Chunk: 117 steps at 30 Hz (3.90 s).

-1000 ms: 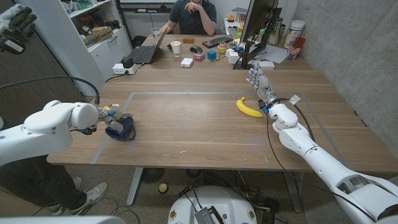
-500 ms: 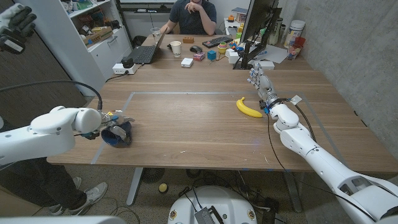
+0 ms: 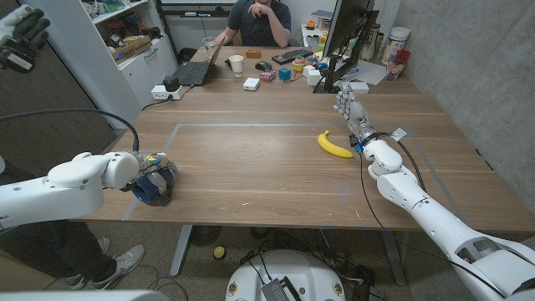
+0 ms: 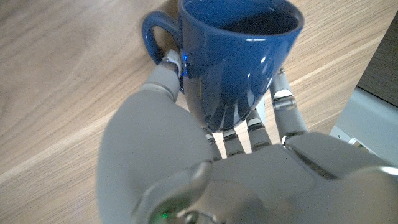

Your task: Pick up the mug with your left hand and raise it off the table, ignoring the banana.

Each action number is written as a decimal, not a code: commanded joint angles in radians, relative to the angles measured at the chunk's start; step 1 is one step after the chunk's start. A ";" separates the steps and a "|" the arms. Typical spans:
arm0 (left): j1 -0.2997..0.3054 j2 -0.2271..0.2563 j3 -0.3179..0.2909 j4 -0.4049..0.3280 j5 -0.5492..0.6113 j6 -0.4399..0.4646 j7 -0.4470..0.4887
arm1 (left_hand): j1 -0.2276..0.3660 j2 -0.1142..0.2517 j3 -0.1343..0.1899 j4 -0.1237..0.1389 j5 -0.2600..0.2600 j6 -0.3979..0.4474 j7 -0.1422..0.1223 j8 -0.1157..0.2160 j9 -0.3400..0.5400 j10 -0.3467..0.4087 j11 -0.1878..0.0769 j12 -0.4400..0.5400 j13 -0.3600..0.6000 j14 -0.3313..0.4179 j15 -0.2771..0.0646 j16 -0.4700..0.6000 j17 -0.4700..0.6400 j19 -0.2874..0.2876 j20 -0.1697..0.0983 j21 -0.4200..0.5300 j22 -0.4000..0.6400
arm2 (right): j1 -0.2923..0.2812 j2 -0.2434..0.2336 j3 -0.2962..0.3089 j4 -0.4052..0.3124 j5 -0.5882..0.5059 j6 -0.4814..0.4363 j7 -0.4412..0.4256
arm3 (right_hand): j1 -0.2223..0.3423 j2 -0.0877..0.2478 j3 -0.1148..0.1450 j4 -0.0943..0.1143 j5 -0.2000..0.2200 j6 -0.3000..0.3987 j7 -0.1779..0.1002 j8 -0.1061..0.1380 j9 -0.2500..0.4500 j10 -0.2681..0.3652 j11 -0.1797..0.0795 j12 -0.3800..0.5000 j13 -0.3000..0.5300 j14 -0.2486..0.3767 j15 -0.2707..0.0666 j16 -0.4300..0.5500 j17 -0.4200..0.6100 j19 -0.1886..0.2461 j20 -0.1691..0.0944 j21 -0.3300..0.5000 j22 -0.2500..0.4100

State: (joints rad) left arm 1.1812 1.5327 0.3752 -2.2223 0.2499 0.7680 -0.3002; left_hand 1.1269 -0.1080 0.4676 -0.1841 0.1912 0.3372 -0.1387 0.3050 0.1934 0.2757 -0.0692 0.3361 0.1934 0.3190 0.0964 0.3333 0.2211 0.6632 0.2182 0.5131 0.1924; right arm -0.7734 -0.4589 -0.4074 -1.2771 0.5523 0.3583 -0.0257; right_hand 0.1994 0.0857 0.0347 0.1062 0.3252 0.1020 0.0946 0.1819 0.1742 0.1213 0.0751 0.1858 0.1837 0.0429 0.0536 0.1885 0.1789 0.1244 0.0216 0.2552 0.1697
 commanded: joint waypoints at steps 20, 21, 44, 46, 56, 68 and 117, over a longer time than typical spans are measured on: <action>0.216 0.020 -0.226 -0.059 -0.048 0.100 0.169 | 0.294 0.191 0.026 0.001 0.013 0.136 0.044 0.018 0.004 0.061 -0.002 0.008 0.006 0.214 -0.286 0.014 0.023 0.333 -0.364 0.063 0.001 | 0.004 0.006 0.003 0.022 0.011 0.015 0.016 | -0.004 0.001 -0.004 0.001 0.006 0.007 0.000 0.008 0.006 0.006 0.003 0.006 0.003 0.000 0.005 0.002 0.003 0.010 -0.003 -0.009 0.004; 0.231 0.020 -0.246 -0.058 -0.054 0.097 0.163 | 0.292 0.191 0.025 0.003 0.013 0.135 0.044 0.017 0.004 0.060 -0.002 0.007 0.006 0.214 -0.286 0.013 0.023 0.333 -0.362 0.064 0.001 | 0.004 0.006 0.003 0.022 0.011 0.015 0.016 | -0.004 0.001 -0.004 0.001 0.006 0.006 0.000 0.008 0.006 0.006 0.003 0.006 0.003 0.001 0.005 0.002 0.003 0.010 -0.003 -0.009 0.004; 0.451 -0.192 -0.608 -0.074 0.099 -0.041 0.043 | 0.275 0.190 0.016 0.019 0.011 0.176 0.069 0.009 0.005 0.056 -0.001 -0.005 0.006 0.237 -0.282 0.010 0.033 0.337 -0.357 0.092 0.000 | 0.004 0.010 0.003 0.030 0.013 0.028 0.025 | -0.003 0.001 -0.006 0.000 0.007 0.007 0.002 0.008 0.006 0.006 0.005 0.006 0.003 0.002 0.005 0.002 0.003 0.012 -0.003 -0.015 0.004; 0.449 -0.207 -0.614 -0.078 0.119 -0.047 0.031 | 0.274 0.190 0.015 0.020 0.011 0.178 0.070 0.008 0.006 0.059 -0.002 -0.004 0.006 0.239 -0.282 0.010 0.033 0.338 -0.357 0.094 0.000 | 0.005 0.010 0.003 0.034 0.012 0.033 0.027 | -0.003 0.001 -0.006 -0.001 0.007 0.007 0.001 0.008 0.006 0.006 0.004 0.006 0.003 0.002 0.005 0.002 0.003 0.013 -0.003 -0.016 0.004; 0.435 -0.303 -0.658 -0.089 0.162 -0.101 -0.019 | 0.268 0.193 0.014 0.024 0.011 0.180 0.072 0.002 0.006 0.067 -0.003 -0.004 0.006 0.257 -0.281 0.013 0.035 0.347 -0.354 0.105 0.000 | 0.004 0.013 0.006 0.035 0.017 0.036 0.028 | -0.003 0.001 -0.007 -0.001 0.008 0.006 0.002 0.007 0.006 0.007 0.004 0.006 0.003 0.001 0.005 0.002 0.003 0.014 -0.003 -0.018 0.004; 0.420 -0.428 -0.732 -0.100 0.151 -0.193 -0.064 | 0.258 0.197 0.013 0.029 0.010 0.166 0.072 -0.010 0.007 0.072 -0.001 -0.006 0.006 0.266 -0.277 0.011 0.036 0.349 -0.353 0.114 0.000 | -0.002 0.011 0.010 0.028 0.021 0.042 0.030 | -0.003 0.001 -0.007 -0.002 0.008 0.005 0.002 0.007 0.006 0.006 0.001 0.006 0.003 0.002 0.004 0.002 0.003 0.015 -0.004 -0.021 0.004; 0.393 -0.759 -0.930 -0.162 0.100 -0.448 -0.064 | 0.217 0.226 0.018 0.046 0.008 0.196 0.085 -0.026 0.010 0.105 0.002 -0.009 0.007 0.304 -0.272 0.003 0.037 0.349 -0.338 0.145 -0.003 | -0.037 -0.003 0.018 -0.032 0.014 0.054 0.013 | -0.005 0.002 -0.013 -0.002 0.009 0.007 0.004 0.007 0.006 0.008 0.005 0.006 0.003 0.003 0.005 0.002 0.003 0.019 -0.004 -0.032 0.005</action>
State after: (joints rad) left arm 1.5732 0.8528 -0.5081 -2.3660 0.3689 0.3702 -0.3782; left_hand 1.1268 -0.1079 0.4549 -0.1692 0.1934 0.5250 -0.0541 0.2815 0.1976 0.3728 -0.0696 0.3281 0.1975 0.4156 0.1537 0.3357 0.2535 0.7003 0.2379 0.6524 0.1850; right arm -0.8031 -0.4589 -0.3910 -1.2952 0.5678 0.4117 -0.0084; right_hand 0.1994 0.0857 0.0305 0.1020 0.3289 0.1020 0.0946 0.1819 0.1741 0.1233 0.0770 0.1857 0.1837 0.0428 0.0534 0.1885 0.1789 0.1330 0.0197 0.2254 0.1696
